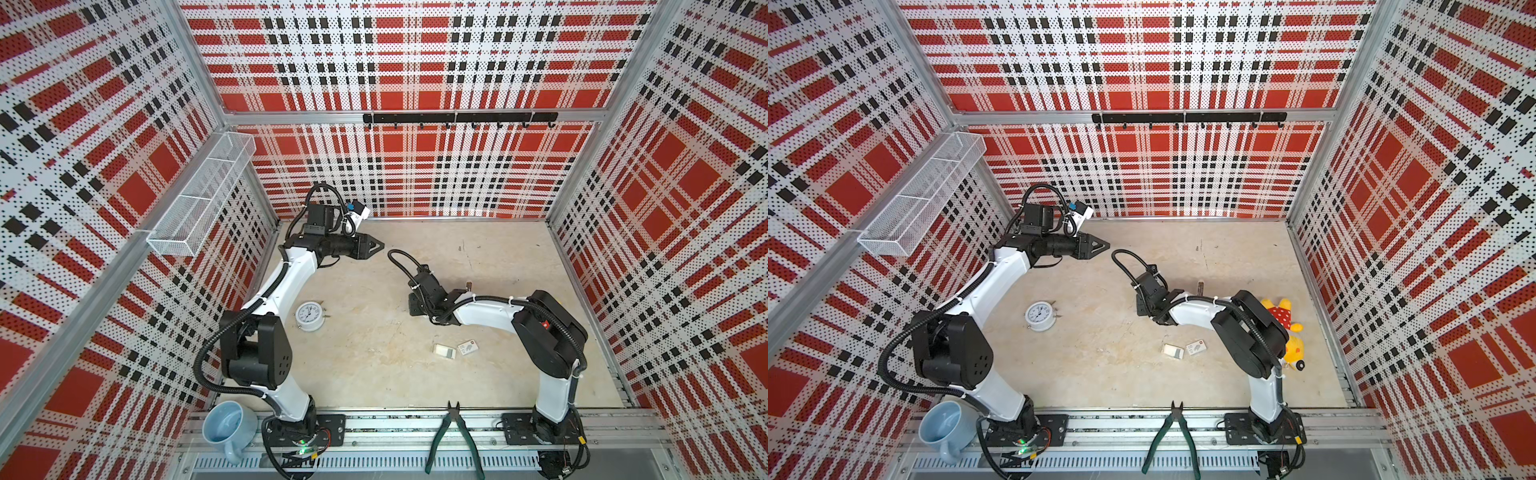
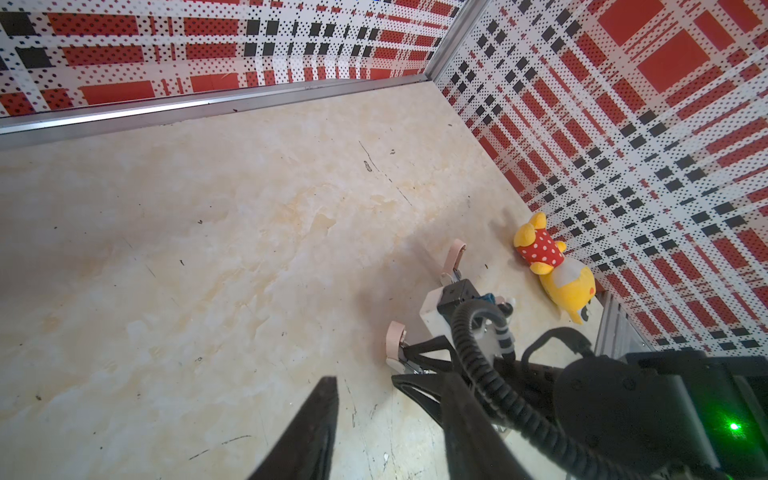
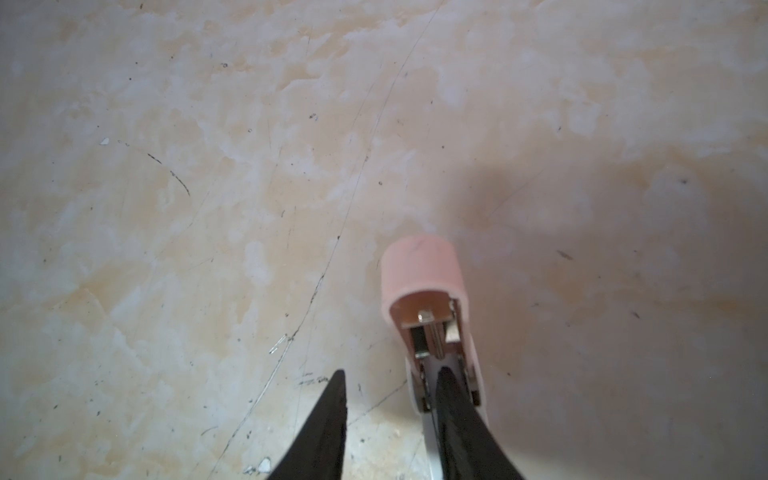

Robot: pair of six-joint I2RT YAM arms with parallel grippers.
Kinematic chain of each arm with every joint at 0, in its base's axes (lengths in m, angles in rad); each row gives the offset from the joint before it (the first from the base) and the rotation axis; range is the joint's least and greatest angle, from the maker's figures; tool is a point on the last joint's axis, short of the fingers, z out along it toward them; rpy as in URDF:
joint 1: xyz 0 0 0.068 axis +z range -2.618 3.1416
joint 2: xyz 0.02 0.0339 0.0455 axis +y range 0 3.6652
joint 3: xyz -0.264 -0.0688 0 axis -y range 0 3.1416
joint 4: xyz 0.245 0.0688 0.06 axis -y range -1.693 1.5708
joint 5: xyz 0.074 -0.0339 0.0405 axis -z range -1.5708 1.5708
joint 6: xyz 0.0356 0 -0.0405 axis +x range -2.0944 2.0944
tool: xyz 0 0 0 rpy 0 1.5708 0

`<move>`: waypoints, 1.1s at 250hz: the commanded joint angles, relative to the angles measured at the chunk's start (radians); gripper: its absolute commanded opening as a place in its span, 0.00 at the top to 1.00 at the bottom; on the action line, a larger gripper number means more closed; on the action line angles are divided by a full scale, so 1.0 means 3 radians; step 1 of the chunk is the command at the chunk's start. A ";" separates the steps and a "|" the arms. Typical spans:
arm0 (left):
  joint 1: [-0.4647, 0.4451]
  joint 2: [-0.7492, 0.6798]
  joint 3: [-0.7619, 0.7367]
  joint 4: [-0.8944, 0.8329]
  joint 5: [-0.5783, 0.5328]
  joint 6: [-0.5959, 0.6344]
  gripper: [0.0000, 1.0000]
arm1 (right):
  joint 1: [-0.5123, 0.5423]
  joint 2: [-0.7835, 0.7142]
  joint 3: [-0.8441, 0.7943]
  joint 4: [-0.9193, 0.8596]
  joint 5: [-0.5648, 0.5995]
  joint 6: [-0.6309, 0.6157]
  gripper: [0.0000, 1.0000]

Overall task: Load the staples into the stapler
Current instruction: 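Raise the right gripper and move it back over the staple tray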

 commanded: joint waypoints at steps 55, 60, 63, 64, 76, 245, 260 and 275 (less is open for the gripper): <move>0.0006 0.0004 0.0039 -0.0018 0.0038 -0.0024 0.55 | -0.0010 0.0025 -0.0101 0.0131 -0.0028 0.0074 0.62; 0.0003 -0.0003 0.0039 -0.0018 0.0039 -0.0025 0.55 | -0.0009 0.0023 -0.0105 0.0129 -0.0025 0.0078 0.62; 0.0001 -0.0002 0.0038 -0.0015 0.0042 -0.0022 0.55 | -0.0011 0.0021 -0.0107 0.0131 -0.0027 0.0078 0.62; 0.0000 -0.0001 0.0039 -0.0015 0.0045 -0.0023 0.55 | -0.0010 0.0019 -0.0107 0.0131 -0.0028 0.0078 0.62; 0.0001 0.0001 0.0039 -0.0015 0.0043 -0.0025 0.55 | -0.0010 0.0019 -0.0116 0.0126 -0.0037 0.0078 0.62; 0.0029 -0.0073 0.0091 -0.0041 -0.0008 0.0032 0.55 | 0.0010 -0.1057 -0.0157 -0.1239 0.0017 0.0299 0.65; 0.0019 -0.0077 0.0080 -0.0041 -0.0001 0.0042 0.55 | 0.0039 -0.1226 -0.0294 -0.1395 -0.0070 0.0433 0.65; 0.0020 -0.0077 0.0066 -0.0027 0.0005 0.0044 0.55 | 0.0060 -0.1359 -0.0456 -0.1480 -0.0165 0.0569 0.66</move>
